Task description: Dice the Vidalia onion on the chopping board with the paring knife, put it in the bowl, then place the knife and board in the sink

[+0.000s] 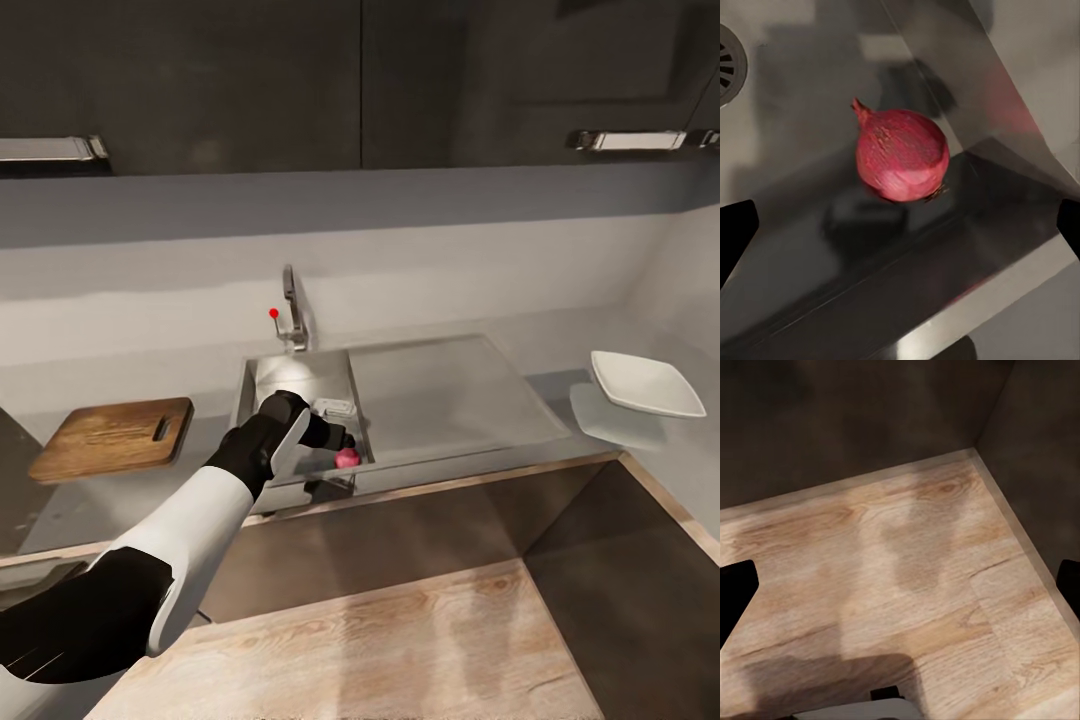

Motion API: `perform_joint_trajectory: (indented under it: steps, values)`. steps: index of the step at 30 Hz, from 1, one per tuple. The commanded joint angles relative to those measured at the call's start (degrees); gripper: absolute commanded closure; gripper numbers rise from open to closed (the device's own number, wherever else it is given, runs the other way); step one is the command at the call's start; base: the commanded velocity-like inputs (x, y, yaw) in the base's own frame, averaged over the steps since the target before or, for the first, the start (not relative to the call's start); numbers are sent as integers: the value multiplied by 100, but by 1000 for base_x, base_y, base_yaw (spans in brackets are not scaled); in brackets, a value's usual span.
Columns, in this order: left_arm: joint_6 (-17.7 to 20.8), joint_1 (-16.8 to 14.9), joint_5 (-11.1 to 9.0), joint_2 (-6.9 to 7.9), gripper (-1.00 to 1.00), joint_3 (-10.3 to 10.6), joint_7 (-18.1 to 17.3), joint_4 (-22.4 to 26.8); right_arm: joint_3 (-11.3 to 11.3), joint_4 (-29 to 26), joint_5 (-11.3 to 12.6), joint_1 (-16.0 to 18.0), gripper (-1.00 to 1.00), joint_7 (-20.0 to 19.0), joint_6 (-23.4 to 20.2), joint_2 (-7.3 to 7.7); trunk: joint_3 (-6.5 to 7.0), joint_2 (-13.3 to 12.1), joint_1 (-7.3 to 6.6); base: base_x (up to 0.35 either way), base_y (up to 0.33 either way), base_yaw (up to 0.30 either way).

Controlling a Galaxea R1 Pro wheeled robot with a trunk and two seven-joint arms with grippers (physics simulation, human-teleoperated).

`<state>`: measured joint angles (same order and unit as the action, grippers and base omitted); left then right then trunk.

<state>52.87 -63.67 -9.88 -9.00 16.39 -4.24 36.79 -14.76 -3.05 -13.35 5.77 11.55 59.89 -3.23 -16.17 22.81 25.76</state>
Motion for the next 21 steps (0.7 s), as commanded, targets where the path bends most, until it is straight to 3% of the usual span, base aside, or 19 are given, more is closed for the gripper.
perform_joint_trajectory:
  steps: [1, 9, 21]
  values:
    - [22, -5, -32, 3, -100, 14, 11, 3, -27, -1, -62, 3, -100, 42, 11, -2, -19, 11, 3, 51, 0, 0]
    - [22, -5, -32, 3, -100, 22, 8, 3, -27, 3, -62, 3, -100, 46, 11, -2, -84, 11, 3, 148, -64, 0]
    - [22, -9, -32, 3, -100, 24, 9, -81, -27, 4, -62, 3, -100, 45, 11, -2, -182, 11, 3, 16, -6, 0]
